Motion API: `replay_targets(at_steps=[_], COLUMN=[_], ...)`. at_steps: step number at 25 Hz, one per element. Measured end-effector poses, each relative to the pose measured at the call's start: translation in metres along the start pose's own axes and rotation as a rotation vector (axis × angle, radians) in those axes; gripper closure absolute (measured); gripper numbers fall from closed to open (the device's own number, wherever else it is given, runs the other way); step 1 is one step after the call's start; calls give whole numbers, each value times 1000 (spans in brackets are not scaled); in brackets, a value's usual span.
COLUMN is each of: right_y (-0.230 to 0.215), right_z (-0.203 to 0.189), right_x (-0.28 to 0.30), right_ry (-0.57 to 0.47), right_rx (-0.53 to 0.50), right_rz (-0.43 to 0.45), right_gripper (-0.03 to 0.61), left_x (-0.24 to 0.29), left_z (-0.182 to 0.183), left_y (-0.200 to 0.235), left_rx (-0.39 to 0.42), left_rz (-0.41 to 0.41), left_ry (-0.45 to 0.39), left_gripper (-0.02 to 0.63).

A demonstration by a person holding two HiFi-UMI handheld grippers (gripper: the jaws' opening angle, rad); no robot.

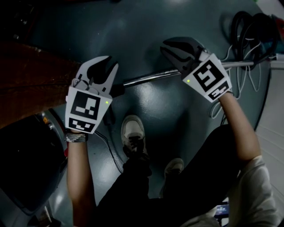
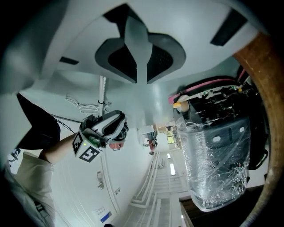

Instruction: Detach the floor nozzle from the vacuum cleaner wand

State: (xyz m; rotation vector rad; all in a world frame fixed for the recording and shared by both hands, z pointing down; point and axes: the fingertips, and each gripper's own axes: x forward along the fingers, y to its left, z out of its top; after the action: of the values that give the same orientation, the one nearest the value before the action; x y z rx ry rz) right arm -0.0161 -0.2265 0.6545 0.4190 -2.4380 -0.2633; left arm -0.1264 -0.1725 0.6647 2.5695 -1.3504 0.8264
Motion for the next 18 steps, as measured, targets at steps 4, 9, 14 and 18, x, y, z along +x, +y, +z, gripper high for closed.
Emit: replay_targets(at_steps=[4, 9, 14, 18], right_y=[-6, -19, -37, -46], right_z=[36, 46, 59, 67], right_x=[-19, -31, -47, -58], right_ry=[-133, -184, -279, -319], right_rx=[-15, 32, 140, 166], right_rz=[-53, -101, -132, -148], right_gripper=[518, 539, 551, 551], left_x=[-6, -10, -16, -24], left_z=[23, 41, 62, 75], left_y=[8, 15, 21, 29], left_rx=[-13, 12, 6, -24], left_rz=[45, 95, 158, 197], left_ry=[-73, -122, -176, -209], left_gripper=[578, 612, 612, 612])
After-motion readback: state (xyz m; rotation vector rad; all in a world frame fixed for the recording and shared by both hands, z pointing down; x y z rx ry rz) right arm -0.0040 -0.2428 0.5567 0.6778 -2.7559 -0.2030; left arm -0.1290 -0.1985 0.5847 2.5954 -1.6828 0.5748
